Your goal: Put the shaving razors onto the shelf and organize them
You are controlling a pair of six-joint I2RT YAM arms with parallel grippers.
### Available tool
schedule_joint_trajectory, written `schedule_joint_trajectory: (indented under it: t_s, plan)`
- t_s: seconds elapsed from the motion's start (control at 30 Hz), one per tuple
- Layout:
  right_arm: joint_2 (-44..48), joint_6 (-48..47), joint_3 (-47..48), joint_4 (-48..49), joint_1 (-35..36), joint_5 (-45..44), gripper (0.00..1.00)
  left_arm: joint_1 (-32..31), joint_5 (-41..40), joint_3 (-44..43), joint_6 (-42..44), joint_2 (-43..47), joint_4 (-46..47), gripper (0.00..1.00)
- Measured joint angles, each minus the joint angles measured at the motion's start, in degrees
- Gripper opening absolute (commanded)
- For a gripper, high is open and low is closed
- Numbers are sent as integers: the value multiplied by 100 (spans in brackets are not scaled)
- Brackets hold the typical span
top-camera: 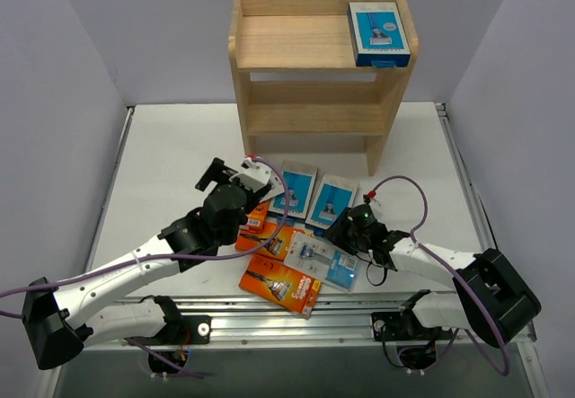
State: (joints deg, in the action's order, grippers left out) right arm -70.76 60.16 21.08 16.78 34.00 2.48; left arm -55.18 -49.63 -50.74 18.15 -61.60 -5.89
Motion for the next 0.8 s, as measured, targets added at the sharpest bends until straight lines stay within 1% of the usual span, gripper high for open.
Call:
schedule_joint_trajectory:
  t_s: [0.13, 0.33, 0.37, 0.43, 0.47, 0.6, 0.8]
  plan:
    - [-120, 149, 0, 162, 20, -83, 38, -66, 0, 0, 0, 0, -2, 94]
    - [-168, 400, -13, 385, 24, -269, 26, -144, 0, 0, 0, -2, -2, 94]
    - [-168, 452, -37, 452, 24, -304, 16, -151, 0, 0, 0, -2, -2, 94]
    - [-168, 584, -109, 538, 26, -387, 8, -175, 0, 0, 0, -2, -2, 94]
    - [-164, 643, -164, 592, 31, -426, 1, -195, 0, 0, 0, -2, -2, 94]
    - [37, 960, -407, 758, 59, -577, 0, -304, -2, 0, 2, -11, -7, 94]
    - [944, 1191, -516, 555, 61, -796, 0, -404, -7, 0, 20, -17, -37, 94]
